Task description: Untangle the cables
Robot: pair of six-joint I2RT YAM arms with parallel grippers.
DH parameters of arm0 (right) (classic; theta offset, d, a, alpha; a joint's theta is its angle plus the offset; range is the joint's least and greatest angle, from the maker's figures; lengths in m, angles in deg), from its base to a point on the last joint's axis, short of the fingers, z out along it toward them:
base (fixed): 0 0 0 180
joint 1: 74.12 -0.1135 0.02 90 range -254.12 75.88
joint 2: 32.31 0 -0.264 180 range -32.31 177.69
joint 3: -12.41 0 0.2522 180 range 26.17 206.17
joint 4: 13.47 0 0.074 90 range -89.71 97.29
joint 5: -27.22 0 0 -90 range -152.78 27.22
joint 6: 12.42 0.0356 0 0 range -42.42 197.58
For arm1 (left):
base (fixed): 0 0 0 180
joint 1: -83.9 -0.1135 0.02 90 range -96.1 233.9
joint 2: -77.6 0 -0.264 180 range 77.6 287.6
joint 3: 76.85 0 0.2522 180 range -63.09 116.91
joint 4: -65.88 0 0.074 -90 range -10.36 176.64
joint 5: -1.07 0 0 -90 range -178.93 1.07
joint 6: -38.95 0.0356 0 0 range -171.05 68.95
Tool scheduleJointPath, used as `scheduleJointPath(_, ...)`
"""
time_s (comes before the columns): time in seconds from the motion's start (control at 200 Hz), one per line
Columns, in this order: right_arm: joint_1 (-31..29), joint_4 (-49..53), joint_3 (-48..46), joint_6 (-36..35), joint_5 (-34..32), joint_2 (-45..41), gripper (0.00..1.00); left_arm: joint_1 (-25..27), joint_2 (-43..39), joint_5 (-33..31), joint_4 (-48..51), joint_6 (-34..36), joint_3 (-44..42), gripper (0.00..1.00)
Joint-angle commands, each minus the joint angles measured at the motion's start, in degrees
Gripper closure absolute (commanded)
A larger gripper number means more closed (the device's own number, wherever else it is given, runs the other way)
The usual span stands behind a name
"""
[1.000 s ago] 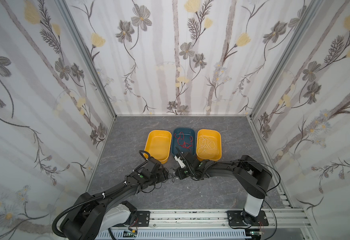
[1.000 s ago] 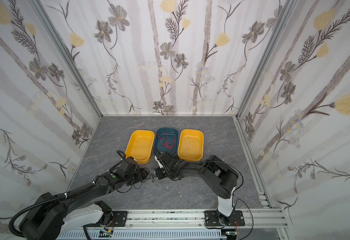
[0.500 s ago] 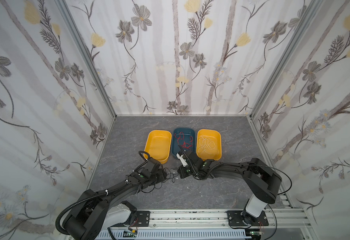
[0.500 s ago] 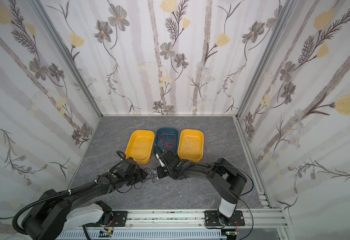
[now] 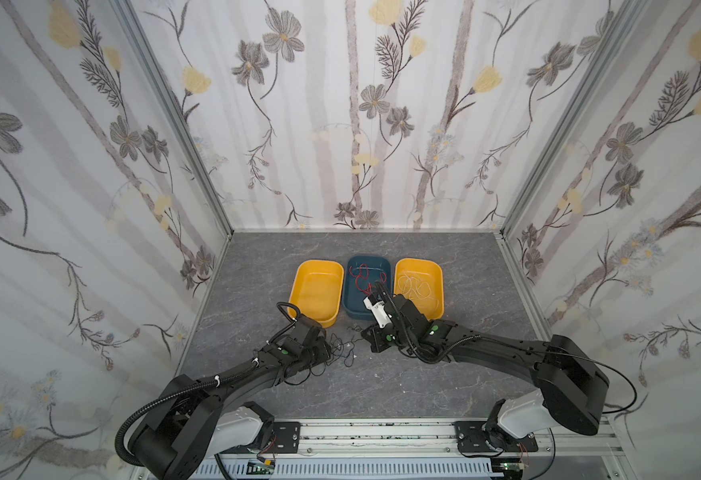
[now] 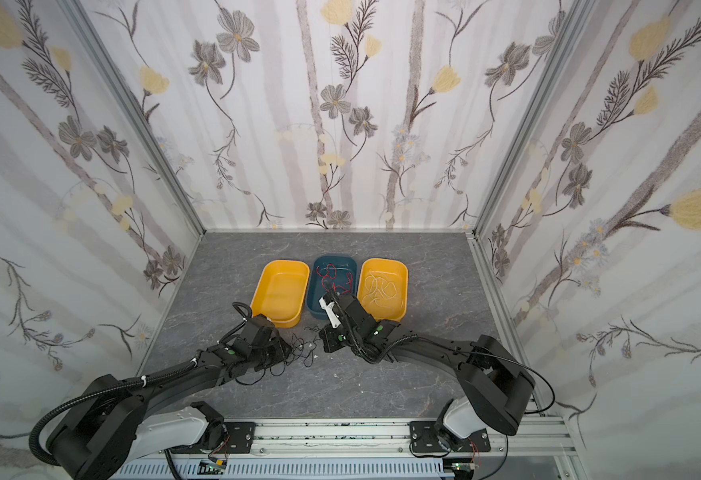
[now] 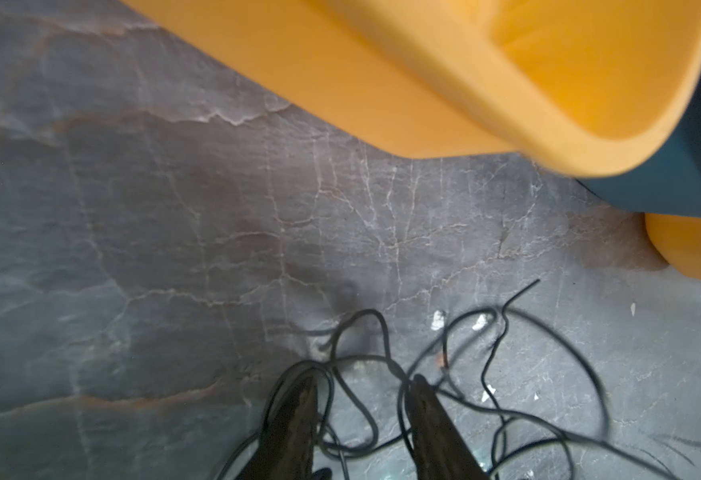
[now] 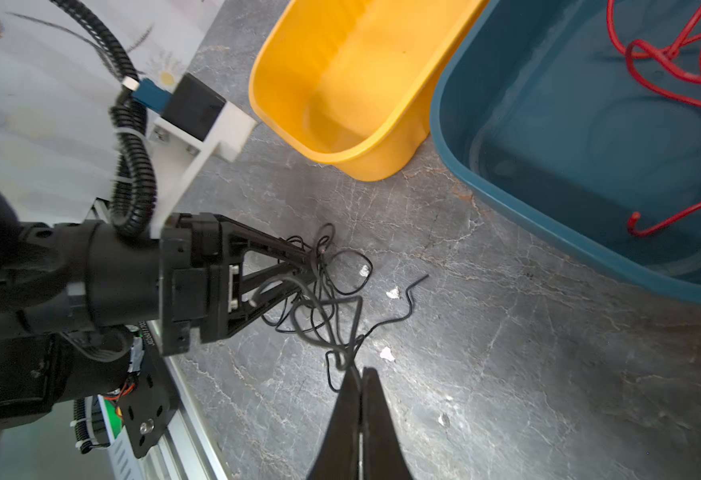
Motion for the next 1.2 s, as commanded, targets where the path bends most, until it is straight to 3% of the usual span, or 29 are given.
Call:
scheduleJointPath(0.0,0.57,-2.71,-0.73,0.0,3.83,-1.35,0.98,-0.09,-0.68,-1.23,3.02,-0.53,-0.33,0.63)
scheduleJointPath(0.41,6.18,-2.2,-4.44,0.53,6.48,-12.37,0.98,-0.39,-1.98,-1.68,3.66,-1.14,-1.27,0.64)
scheduleJointPath(0.839,16.34,5.08,-8.14,-1.97,3.24,-25.64,0.98,-0.65,-3.07,-1.64,4.9,-0.77,-0.63,0.65)
scheduleJointPath(0.994,16.56,5.08,-7.97,-2.15,4.22,-26.58,0.98,-0.66,-4.12,0.9,3.61,0.18,-0.03,0.49)
scheduleJointPath(1.199,17.5,5.04,-9.1,-1.99,3.43,-26.43,0.98,-0.74,-6.61,2.02,3.1,0.09,0.18,0.43)
